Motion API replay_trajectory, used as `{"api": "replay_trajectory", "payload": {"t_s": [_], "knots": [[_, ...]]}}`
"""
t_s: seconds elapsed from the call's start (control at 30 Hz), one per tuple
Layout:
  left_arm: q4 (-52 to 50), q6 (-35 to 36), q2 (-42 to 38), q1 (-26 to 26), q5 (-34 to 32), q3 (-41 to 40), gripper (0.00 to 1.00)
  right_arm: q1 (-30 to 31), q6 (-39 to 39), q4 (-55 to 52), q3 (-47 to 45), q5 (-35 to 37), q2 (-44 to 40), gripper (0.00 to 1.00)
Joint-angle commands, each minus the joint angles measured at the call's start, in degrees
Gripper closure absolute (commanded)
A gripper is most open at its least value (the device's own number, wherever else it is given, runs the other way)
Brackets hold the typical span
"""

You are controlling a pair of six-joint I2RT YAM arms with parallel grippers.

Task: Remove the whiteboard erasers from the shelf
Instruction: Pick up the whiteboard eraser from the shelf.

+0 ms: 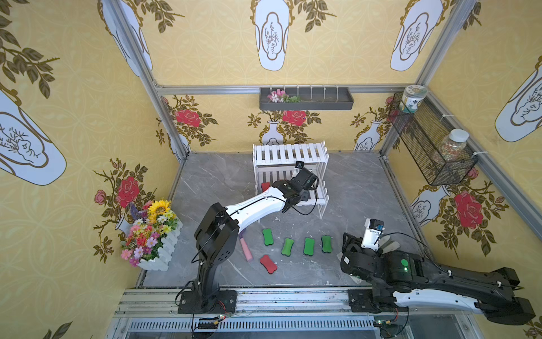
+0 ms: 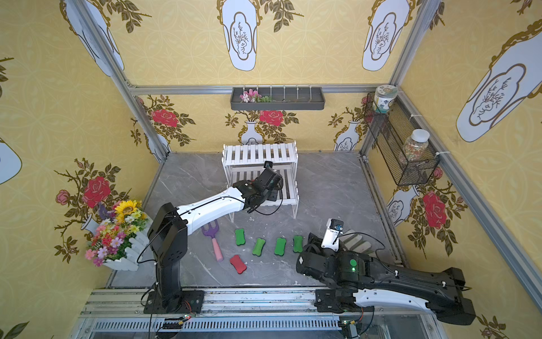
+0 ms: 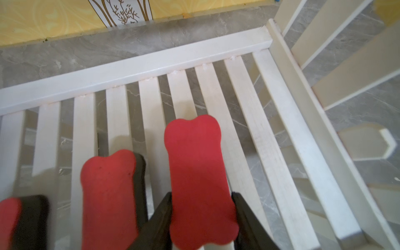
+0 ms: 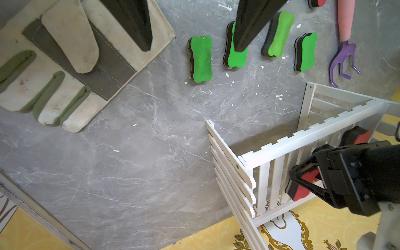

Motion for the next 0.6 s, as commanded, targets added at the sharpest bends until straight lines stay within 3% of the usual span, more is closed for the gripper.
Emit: {"api": "replay_trajectory", "payload": {"t_s": [0.0, 0.2, 0.3, 0.57], "knots": [[0.7, -0.3, -2.3, -0.3, -0.7, -0.9, 0.57, 0.1, 0.5, 0.0, -0.1, 1.1, 0.3, 0.35], [0.7, -3.8, -10.7, -2.5, 0.4, -6.8, 0.57, 0.1, 0.0, 1.4, -0.1, 1.3, 1.0, 0.35], [-0.6, -5.6, -15.3, -5.9, -2.0, -10.8, 0.57, 0.1, -0.1, 1.9, 0.0, 1.5, 1.4, 0.35], [-10.4, -20.3, -27.1, -21.6, -8.4, -25.4, 0.57, 0.2, -0.3, 0.9, 0.5, 1.9, 0.5, 0.35]]}}
